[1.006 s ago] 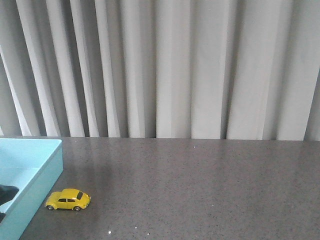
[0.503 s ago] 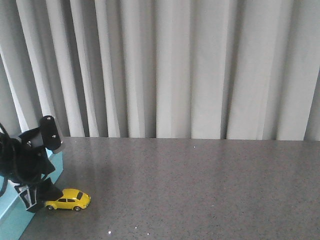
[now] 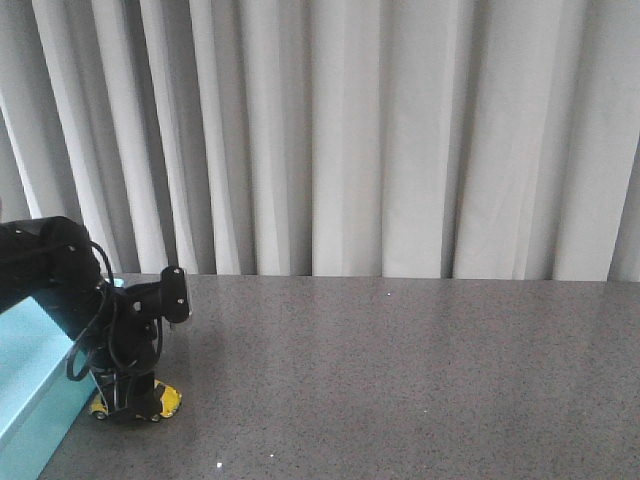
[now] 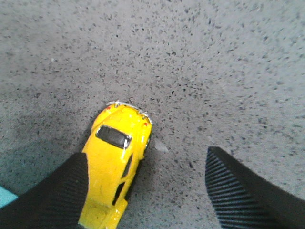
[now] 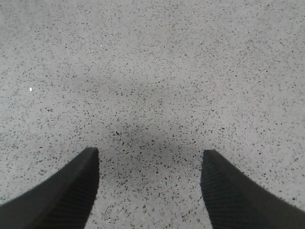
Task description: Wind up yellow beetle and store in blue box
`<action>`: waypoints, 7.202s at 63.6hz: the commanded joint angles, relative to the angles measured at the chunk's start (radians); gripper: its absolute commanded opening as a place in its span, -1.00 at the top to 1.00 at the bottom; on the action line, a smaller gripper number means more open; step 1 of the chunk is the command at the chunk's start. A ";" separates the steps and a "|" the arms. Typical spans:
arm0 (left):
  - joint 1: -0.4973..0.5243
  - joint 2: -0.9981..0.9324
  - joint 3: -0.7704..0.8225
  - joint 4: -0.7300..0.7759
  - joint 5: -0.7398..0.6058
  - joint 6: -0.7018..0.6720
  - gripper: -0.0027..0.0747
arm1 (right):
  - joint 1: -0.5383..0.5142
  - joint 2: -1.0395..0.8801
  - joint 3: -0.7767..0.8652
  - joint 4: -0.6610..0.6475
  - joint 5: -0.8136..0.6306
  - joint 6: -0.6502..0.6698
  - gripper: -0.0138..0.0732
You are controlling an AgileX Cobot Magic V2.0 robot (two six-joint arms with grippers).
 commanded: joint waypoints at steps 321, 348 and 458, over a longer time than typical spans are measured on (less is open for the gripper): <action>0.233 -0.460 -0.118 -0.187 0.108 -0.745 -0.37 | -0.001 -0.004 -0.025 -0.006 -0.055 0.000 -0.35; 0.094 -0.833 0.361 -0.141 -0.065 -0.762 -0.35 | -0.001 -0.004 -0.025 -0.006 -0.054 0.000 -0.35; 0.090 -1.512 1.306 0.223 -0.714 -1.110 0.95 | -0.001 -0.004 -0.025 0.001 -0.055 0.000 0.70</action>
